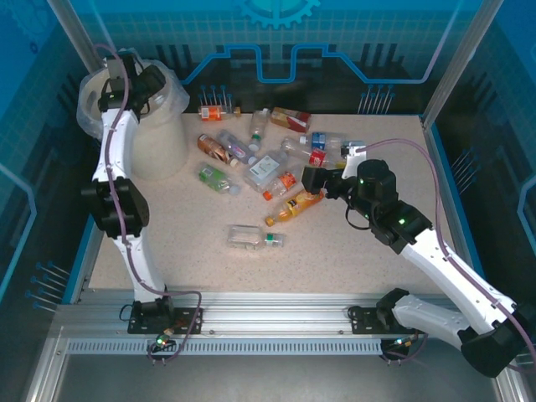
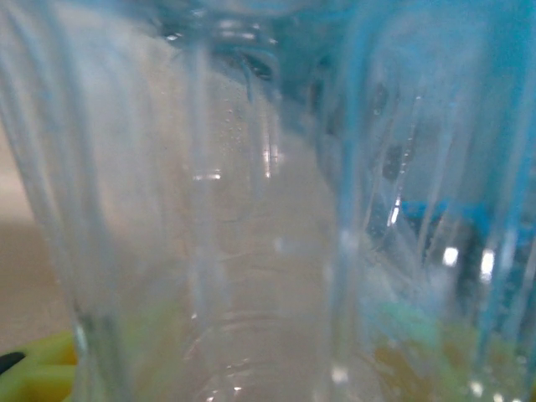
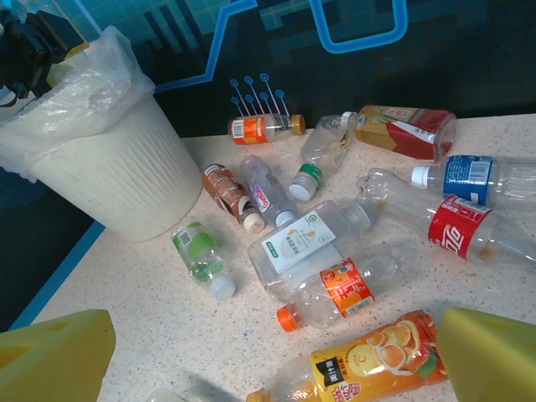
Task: Put the plastic bottles in the bin
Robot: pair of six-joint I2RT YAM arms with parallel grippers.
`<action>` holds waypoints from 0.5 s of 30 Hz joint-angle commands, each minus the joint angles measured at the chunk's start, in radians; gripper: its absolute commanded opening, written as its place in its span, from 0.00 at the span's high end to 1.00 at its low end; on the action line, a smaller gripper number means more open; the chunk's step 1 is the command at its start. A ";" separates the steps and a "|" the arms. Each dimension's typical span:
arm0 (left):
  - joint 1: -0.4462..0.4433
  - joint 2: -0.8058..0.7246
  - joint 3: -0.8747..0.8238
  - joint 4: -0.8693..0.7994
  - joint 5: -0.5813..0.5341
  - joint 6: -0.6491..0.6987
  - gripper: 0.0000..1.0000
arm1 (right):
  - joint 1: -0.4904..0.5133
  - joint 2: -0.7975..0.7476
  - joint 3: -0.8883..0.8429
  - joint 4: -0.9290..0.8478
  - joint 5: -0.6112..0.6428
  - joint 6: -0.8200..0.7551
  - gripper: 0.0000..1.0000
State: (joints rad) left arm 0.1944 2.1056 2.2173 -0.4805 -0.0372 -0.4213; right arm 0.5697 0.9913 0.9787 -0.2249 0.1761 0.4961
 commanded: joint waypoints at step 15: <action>0.007 -0.189 -0.094 -0.057 0.118 0.001 0.01 | -0.021 0.110 -0.094 -0.043 0.074 0.035 0.00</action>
State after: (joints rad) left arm 0.1955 2.0418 2.1731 -0.5663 0.0509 -0.4377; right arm 0.5652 1.0679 0.8986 -0.2325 0.1928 0.4801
